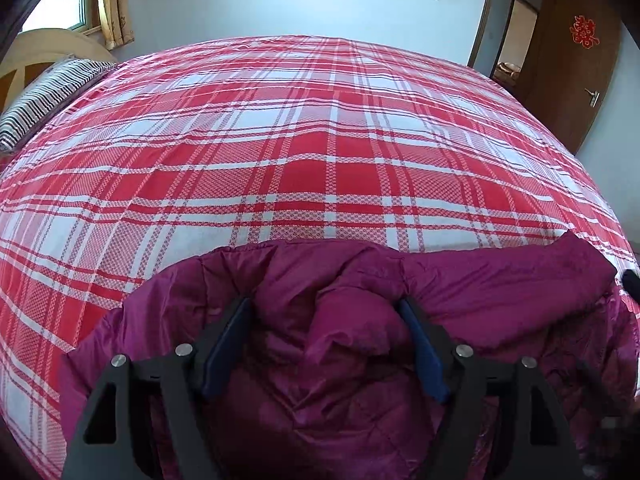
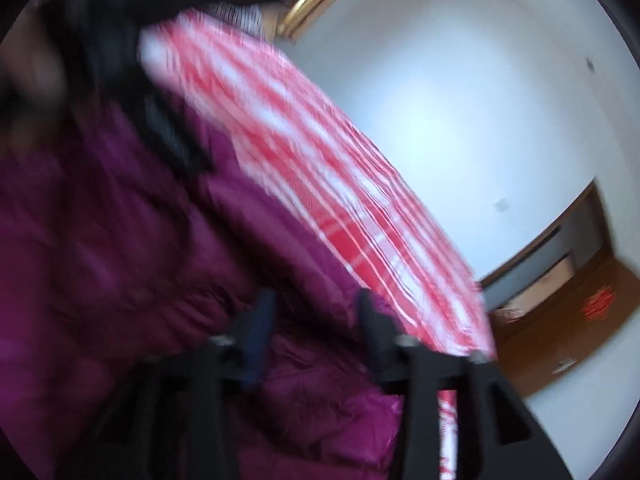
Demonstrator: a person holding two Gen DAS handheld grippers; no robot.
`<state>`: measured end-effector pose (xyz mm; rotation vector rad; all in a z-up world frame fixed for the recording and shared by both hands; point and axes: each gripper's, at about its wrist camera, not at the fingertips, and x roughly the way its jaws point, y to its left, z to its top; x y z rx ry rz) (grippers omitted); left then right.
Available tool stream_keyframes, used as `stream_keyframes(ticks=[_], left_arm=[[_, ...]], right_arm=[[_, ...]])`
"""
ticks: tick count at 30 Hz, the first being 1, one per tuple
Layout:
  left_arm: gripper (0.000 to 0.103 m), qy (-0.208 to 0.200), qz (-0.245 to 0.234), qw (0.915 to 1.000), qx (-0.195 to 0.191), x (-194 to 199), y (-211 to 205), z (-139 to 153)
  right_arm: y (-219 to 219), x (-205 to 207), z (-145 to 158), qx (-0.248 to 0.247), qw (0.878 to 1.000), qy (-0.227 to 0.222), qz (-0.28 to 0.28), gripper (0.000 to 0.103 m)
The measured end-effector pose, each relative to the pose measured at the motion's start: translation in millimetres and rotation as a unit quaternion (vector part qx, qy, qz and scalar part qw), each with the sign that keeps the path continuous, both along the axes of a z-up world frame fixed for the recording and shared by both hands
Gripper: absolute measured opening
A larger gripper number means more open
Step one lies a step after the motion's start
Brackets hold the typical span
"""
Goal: Fold large clothes
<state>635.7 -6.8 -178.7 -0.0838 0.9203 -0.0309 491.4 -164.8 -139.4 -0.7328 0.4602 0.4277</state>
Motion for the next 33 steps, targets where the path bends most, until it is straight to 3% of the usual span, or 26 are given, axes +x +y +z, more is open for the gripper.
stream_keyframes(ticks=[3,4,5,8,10,12,15,18,22,26,27,29,33], left_arm=[[0.078,-0.001,0.0,1.0,0.002,3.0,-1.7,-0.9],[0.078,-0.002,0.0,1.0,0.001,3.0,-1.6,-1.1],[0.078,-0.004,0.0,1.0,-0.001,2.6,-1.1,-1.4],[0.078,-0.006,0.0,1.0,-0.004,2.0,0.1,-2.2],[0.079,-0.008,0.0,1.0,-0.005,1.1,0.4,-2.2],[0.079,-0.011,0.0,0.9999,-0.009,0.0,1.0,-2.7],[0.081,-0.013,-0.002,0.9998,-0.014,-1.3,1.4,-3.8],[0.081,-0.013,-0.002,0.9998,-0.013,-1.3,1.4,-4.2],[0.081,-0.022,0.001,0.9997,-0.014,-4.2,2.1,-0.9],[0.081,-0.091,0.011,0.9958,-0.002,-24.2,2.1,33.0],[0.081,-0.119,0.002,0.9929,0.008,-31.0,-3.6,45.8],[0.081,-0.136,-0.032,0.99,0.02,-35.7,-17.0,55.6],[0.081,-0.093,-0.073,0.9928,0.018,-28.5,-35.2,37.1]], right_arm=[[-18.6,16.9,34.7,0.101,0.992,0.065,-0.042,0.055],[-24.8,27.9,42.8,0.132,0.985,0.084,-0.07,0.048],[-34.8,43.8,50.4,0.183,0.97,0.116,-0.11,0.044],[-46.1,70.8,48.5,0.265,0.931,0.18,-0.174,0.044],[-39.9,73.4,34.3,0.264,0.928,0.186,-0.183,0.043],[-34.2,77.0,16.6,0.238,0.93,0.195,-0.201,0.035],[-43.9,76.1,-8.2,0.245,0.92,0.215,-0.218,0.027],[-54.6,74.7,-11.9,0.268,0.91,0.225,-0.221,0.025],[-51.4,76.6,-17.2,0.263,0.912,0.224,-0.222,0.025],[-51.6,75.9,-19.9,0.266,0.913,0.215,-0.221,0.025],[-51.7,75.8,-19.9,0.266,0.914,0.214,-0.22,0.025],[-50.8,76.4,-20.1,0.263,0.915,0.212,-0.22,0.025],[-50.6,76.7,-20.5,0.264,0.916,0.209,-0.22,0.025]])
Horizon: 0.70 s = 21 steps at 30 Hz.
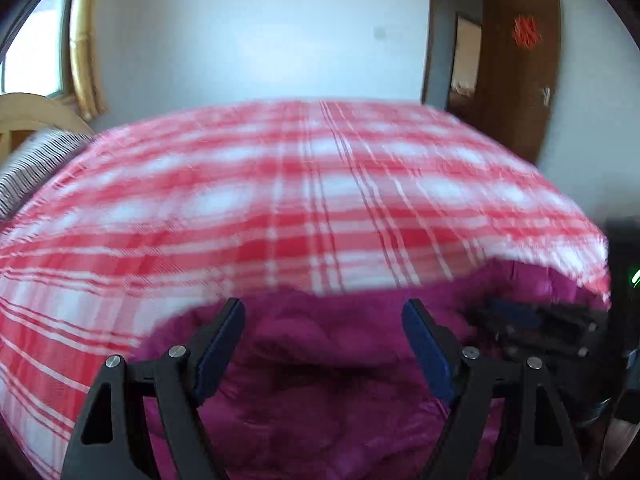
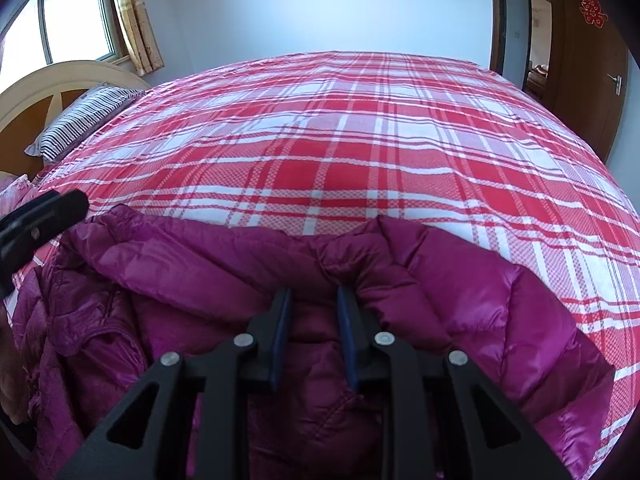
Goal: Fold large clothes
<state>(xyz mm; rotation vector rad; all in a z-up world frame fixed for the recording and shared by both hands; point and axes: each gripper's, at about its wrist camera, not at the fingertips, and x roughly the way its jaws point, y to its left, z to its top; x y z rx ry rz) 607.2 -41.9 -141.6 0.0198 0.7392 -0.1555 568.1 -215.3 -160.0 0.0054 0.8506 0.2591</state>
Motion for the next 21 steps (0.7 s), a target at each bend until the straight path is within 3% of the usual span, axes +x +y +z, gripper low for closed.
stream_keyframes(ticks=[2,3,4,5,8,21], left_arm=[[0.081,0.042,0.006,0.9991,0.008,11.8,-0.8,-19.4],[0.082,0.087,0.015,0.9961,0.005,22.6,2.9,-34.8],[0.086,0.1,0.018,0.9948,-0.012,26.6,8.0,-40.0],[0.087,0.097,0.021,0.9946,-0.028,28.1,12.5,-39.7],[0.089,0.095,0.022,0.9952,-0.006,29.0,6.3,-40.9],[0.09,0.086,0.024,0.996,-0.007,26.0,10.1,-43.4]], right_arm=[[-0.3,-0.3,-0.3,0.001,1.0,-0.001,0.0,0.025],[-0.5,-0.5,-0.3,0.001,1.0,-0.001,0.0,0.025],[0.1,-0.6,-0.2,0.001,1.0,-0.001,0.0,0.025],[0.7,-0.6,-0.5,-0.001,1.0,-0.001,0.0,0.025],[1.1,0.1,-0.8,-0.001,1.0,0.001,0.0,0.025],[5.8,1.3,-2.4,-0.019,1.0,0.002,-0.001,0.025]])
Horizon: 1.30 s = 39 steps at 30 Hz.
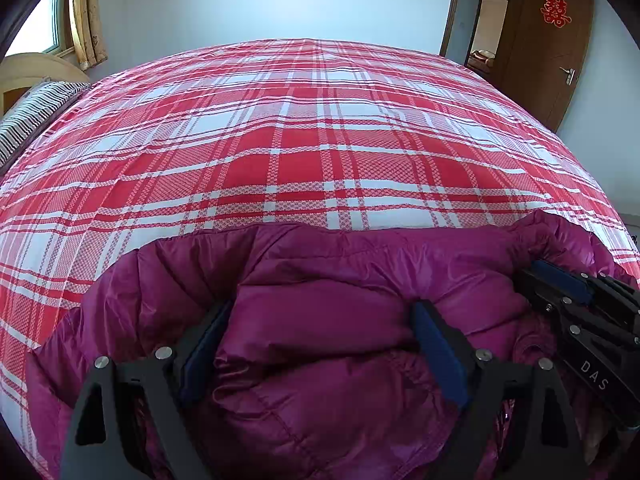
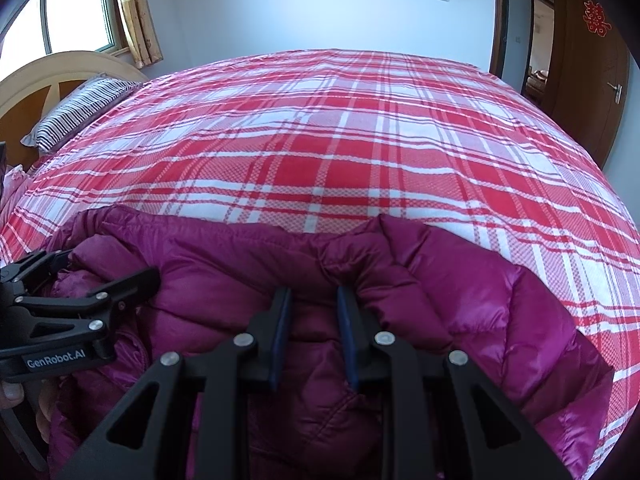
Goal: Fold large clothes
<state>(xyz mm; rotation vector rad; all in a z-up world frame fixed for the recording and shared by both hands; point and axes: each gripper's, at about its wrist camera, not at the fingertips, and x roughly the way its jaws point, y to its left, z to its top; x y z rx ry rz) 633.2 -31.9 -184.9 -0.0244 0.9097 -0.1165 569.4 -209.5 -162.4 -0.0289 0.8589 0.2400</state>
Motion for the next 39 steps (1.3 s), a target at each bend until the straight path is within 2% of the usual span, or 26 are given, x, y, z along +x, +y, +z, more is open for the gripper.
stream_keyframes(ticks=[39], left_arm=[[0.092,0.001,-0.001,1.0,0.003,0.1,-2.3,-1.2]], right_arm=[[4.0,-0.2,-1.7,-0.02,1.0,-0.001,-0.002,0.025]])
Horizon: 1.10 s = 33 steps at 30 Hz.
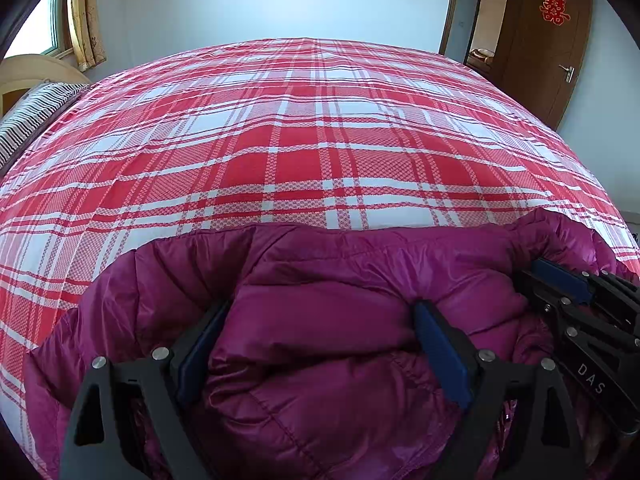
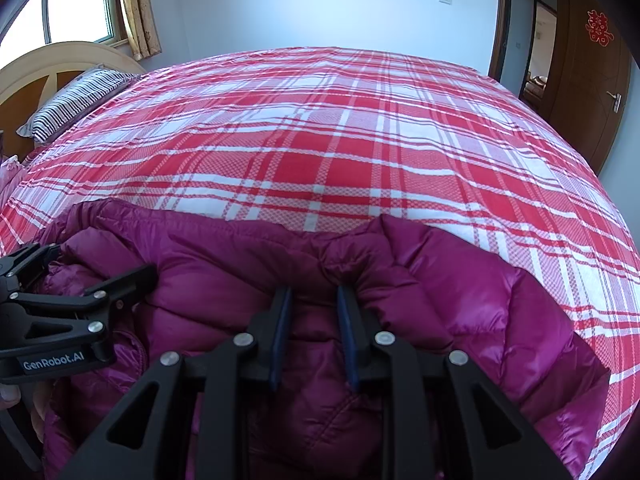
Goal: Fold large clothes
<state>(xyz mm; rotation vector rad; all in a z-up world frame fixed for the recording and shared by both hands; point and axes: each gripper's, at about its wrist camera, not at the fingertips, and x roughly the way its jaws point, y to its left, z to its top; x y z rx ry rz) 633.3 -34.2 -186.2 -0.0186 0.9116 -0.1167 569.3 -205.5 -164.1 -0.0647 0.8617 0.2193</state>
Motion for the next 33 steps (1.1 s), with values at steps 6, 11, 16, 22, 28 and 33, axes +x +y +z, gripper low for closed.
stream_keyframes(ticks=[6,11,16,22,28,33], left_arm=[[0.092,0.0,0.0,1.0,0.0,0.1,0.3,-0.2],[0.093,0.0,0.0,1.0,0.006,0.0,-1.1,0.1],[0.094,0.01,0.001,0.9998,0.017,2.9,-2.3,4.5],[0.094,-0.018,-0.026,0.9994,0.016,-34.0,9.1,63.2],[0.094,-0.039,-0.059,0.997,-0.03,-180.9,69.6,84.5],[0.094,-0.001,-0.059,0.9974,-0.04,-298.5,118.9,50.7]], right_arm=[[-0.7,0.1,-0.1,0.0,1.0,0.0,0.0,0.025],[-0.7,0.7,0.0,0.004,1.0,0.001,0.001,0.025],[5.0,1.3,0.7,-0.018,1.0,0.0,0.004,0.026],[-11.1,-7.0,27.9,-0.023,0.998,-0.006,0.051,0.046],[-89.0,-95.8,68.4,0.05,0.998,0.002,0.024,0.063],[-149.2,-215.7,68.6,0.086,0.994,0.058,0.041,0.063]])
